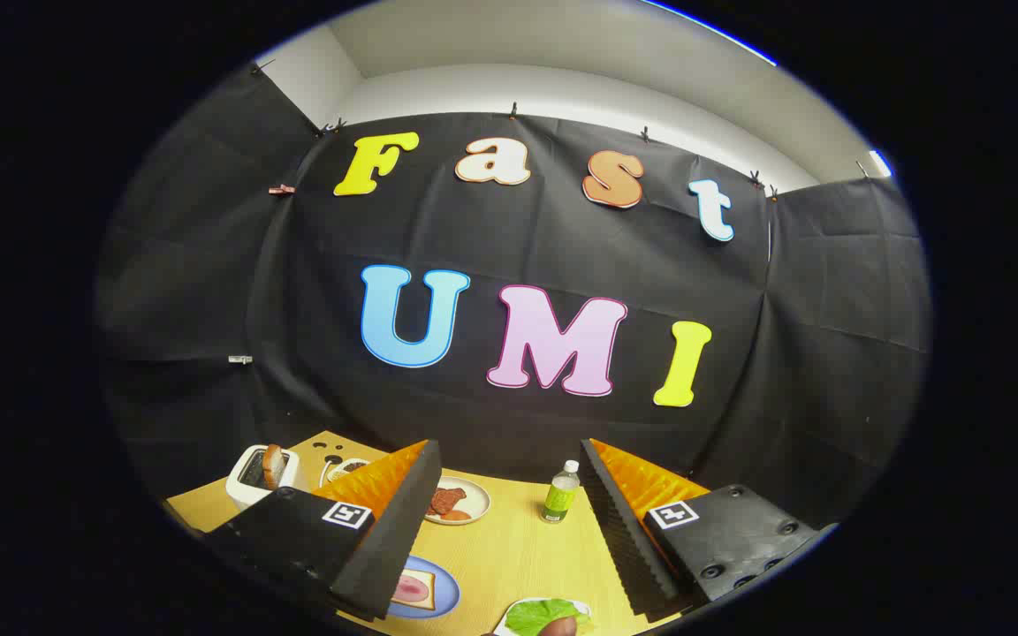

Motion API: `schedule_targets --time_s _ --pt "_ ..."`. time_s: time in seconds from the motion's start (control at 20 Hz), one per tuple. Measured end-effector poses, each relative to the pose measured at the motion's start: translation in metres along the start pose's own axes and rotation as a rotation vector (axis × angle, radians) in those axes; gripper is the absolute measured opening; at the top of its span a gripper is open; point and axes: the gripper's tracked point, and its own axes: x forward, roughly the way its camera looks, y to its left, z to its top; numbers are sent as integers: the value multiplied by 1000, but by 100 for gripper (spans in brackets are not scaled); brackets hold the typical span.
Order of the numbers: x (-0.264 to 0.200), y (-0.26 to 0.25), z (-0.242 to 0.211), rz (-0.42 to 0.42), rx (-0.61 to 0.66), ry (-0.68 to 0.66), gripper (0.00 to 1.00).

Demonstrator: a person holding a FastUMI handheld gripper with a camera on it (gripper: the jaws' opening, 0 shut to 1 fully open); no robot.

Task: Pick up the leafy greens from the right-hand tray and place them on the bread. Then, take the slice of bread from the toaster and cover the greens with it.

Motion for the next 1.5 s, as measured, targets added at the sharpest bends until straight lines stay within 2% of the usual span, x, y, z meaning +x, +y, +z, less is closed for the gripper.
schedule_targets --time_s 1.5 --pt "13 -37 -17 -31 5 61 98"
